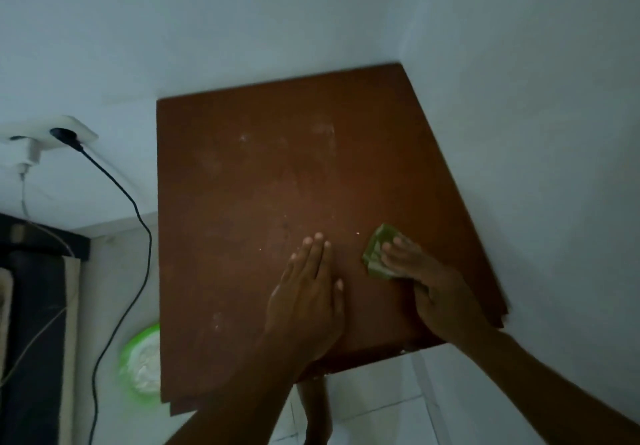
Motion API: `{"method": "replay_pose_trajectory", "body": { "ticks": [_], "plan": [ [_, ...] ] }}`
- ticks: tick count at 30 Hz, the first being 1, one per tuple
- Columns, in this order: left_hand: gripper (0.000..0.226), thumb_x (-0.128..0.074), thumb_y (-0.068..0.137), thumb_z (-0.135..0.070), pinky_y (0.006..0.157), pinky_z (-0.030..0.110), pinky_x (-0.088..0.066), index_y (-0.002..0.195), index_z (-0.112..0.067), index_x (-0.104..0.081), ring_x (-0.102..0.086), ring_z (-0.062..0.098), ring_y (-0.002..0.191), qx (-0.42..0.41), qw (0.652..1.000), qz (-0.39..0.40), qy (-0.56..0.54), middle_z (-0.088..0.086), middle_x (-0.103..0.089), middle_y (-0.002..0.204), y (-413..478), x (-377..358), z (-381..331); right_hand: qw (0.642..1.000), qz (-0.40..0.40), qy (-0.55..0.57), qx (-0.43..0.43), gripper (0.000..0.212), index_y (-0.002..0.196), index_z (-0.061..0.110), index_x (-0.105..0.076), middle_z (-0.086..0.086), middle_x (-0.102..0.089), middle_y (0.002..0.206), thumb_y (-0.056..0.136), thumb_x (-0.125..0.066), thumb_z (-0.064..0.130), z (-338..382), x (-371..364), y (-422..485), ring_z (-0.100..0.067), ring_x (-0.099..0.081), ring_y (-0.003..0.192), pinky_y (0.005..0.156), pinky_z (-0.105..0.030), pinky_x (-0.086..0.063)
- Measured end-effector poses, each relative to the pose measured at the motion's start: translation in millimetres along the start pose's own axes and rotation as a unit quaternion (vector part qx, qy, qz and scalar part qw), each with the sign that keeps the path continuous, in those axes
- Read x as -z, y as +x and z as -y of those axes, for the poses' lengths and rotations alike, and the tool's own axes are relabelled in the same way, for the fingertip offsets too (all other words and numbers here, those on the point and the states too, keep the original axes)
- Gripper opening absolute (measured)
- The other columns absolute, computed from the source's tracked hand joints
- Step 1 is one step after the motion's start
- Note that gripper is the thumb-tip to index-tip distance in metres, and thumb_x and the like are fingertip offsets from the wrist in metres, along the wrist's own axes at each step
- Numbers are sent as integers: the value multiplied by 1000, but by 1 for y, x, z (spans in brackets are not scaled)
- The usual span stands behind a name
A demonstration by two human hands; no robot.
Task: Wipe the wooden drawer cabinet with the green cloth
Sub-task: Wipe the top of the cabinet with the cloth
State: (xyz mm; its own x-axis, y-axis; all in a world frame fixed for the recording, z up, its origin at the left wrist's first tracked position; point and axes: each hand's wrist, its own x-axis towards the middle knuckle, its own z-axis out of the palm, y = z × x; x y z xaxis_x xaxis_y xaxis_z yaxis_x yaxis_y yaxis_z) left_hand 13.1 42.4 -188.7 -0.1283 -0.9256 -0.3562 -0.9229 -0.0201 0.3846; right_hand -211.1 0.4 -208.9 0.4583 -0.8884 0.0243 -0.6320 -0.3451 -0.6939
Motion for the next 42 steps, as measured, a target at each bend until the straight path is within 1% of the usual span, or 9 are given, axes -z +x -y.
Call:
{"method": "replay_pose_trajectory", "body": {
  "ticks": [7, 12, 17, 21, 24, 30, 34, 38, 42],
  "plan": [
    [66, -28, 104, -39, 123, 29, 4, 159, -12, -3, 12, 16, 153, -3, 1000, -28, 2, 4, 9, 167, -3, -6, -1, 977, -160, 1, -139, 61, 135, 19, -57, -6, -56, 140, 88, -46, -17, -24, 43, 57, -25, -55, 126, 110, -41, -43],
    [65, -30, 104, -36, 121, 27, 6, 159, -11, -6, 9, 16, 153, 5, 1000, -14, -11, 4, 7, 167, 2, -5, -4, 995, -86, -32, -43, 58, 130, 10, -61, -4, -55, 141, 82, -43, -15, -12, -13, 42, -19, -44, 138, 118, -32, -30],
    [60, -26, 105, -34, 123, 29, -1, 159, -13, -10, 1, 16, 154, -9, 999, 33, 4, 4, -1, 168, 2, 17, 0, 999, -7, 50, -12, 59, 127, 14, -64, 5, -57, 137, 80, -43, -14, 30, -23, -22, -2, -46, 133, 114, -32, -38],
    [63, -25, 101, -38, 123, 29, -4, 158, -12, -17, -7, 17, 153, -9, 1000, -21, 20, 5, -14, 167, 5, 35, 26, 992, -103, 22, -67, 61, 130, 18, -63, 8, -54, 133, 83, -50, -18, 28, 31, 72, 0, -46, 122, 109, -16, -36],
    [71, -20, 94, -43, 123, 30, -6, 158, -12, -17, -7, 17, 154, 16, 998, -47, 28, 5, -13, 167, 20, 51, 53, 992, -119, -29, -34, 59, 130, 15, -63, -6, -61, 135, 80, -50, -13, 18, 51, 173, -16, -54, 124, 106, -22, -39],
    [65, -27, 105, -43, 122, 29, -2, 159, -14, -7, 5, 15, 153, 16, 1000, -24, 12, 1, 3, 168, 74, 64, 82, 994, -51, -89, -37, 55, 131, 10, -62, -14, -57, 139, 83, -49, -12, -5, 38, 297, -28, -52, 128, 102, -15, -32],
    [59, -31, 104, -35, 121, 25, -1, 159, -18, -15, 4, 12, 153, -3, 999, -30, -20, -2, -1, 168, 87, 61, 99, 993, -11, -111, -26, 64, 144, 9, -46, -14, -38, 154, 84, -46, -12, -24, -3, 323, -28, -33, 144, 118, -24, -18],
    [60, -33, 101, -29, 124, 30, -5, 158, -17, -18, 2, 14, 153, -18, 999, -12, -26, -1, -4, 167, 91, 62, 105, 991, 9, -99, 92, 62, 137, 6, -56, -11, -49, 147, 78, -37, -7, -14, -32, 268, -24, -38, 142, 120, -36, -24],
    [70, -24, 91, -36, 124, 40, -15, 158, -16, -19, 2, 16, 154, 10, 999, -3, -52, 3, -4, 168, 89, 61, 100, 988, 136, -17, 72, 56, 129, 9, -62, -2, -53, 143, 81, -37, -6, 22, -32, 145, -6, -34, 143, 120, -22, -20]
  ]
}}
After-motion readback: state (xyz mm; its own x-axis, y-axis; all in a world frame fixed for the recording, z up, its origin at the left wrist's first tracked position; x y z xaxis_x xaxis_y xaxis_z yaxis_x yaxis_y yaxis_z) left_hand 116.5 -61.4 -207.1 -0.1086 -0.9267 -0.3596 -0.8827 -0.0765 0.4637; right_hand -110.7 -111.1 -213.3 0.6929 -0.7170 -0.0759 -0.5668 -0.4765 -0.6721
